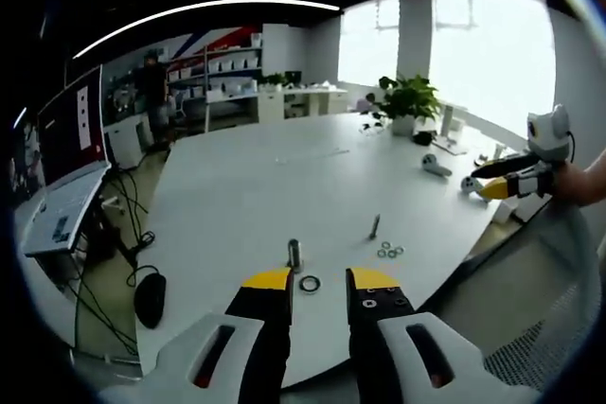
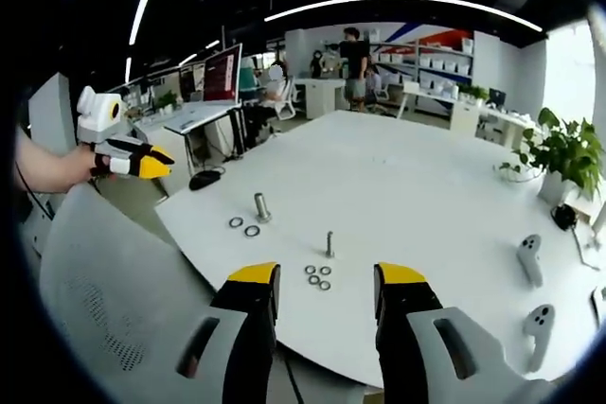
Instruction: Place the washer onto the threaded stud by aligning its center hole with the stud, sliding it down to the base, and recovering from edge contact or off-axis alignment until the washer reaches the visible bottom stop.
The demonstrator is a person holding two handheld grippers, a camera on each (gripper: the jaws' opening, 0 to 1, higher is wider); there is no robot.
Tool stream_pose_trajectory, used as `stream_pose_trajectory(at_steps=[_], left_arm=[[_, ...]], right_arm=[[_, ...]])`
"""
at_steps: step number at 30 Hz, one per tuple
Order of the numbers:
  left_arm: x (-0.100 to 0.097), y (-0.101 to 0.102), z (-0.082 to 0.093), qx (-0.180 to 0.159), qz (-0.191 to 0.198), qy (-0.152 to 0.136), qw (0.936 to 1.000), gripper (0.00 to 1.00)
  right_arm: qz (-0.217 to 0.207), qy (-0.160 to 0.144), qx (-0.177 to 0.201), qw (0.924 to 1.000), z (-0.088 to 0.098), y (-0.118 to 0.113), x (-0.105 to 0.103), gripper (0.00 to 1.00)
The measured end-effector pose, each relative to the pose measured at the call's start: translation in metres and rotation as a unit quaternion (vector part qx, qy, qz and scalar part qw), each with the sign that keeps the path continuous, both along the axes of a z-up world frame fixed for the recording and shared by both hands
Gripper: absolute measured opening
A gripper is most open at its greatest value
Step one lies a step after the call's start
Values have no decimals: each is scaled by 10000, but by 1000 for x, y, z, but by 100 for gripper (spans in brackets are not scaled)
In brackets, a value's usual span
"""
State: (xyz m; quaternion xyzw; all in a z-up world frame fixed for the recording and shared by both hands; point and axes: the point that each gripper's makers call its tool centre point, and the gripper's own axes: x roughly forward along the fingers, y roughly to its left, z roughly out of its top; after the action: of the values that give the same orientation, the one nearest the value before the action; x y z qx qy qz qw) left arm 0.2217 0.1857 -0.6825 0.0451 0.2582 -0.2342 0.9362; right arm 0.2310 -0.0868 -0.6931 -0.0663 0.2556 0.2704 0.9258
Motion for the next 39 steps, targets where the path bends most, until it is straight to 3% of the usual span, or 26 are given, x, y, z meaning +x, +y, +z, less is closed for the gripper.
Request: stream_pose_trajectory(at_steps=[11,21,25,39], left_arm=[[-1,1,-5,11,-7,106,9999,20],[0,0,-4,-15,-28,128,9999,20],[0,-1,-5,2,-60,142,9999,20],[0,1,-5,-17,-1,148,9999,20]], right_arm=[[41,144,60,9999,-4,2,-2,40],[13,64,46,10000,-1,1,0,41],[78,32,95,9999,1,3,-1,37],[75,97,30,9999,-3,1,-1,41]])
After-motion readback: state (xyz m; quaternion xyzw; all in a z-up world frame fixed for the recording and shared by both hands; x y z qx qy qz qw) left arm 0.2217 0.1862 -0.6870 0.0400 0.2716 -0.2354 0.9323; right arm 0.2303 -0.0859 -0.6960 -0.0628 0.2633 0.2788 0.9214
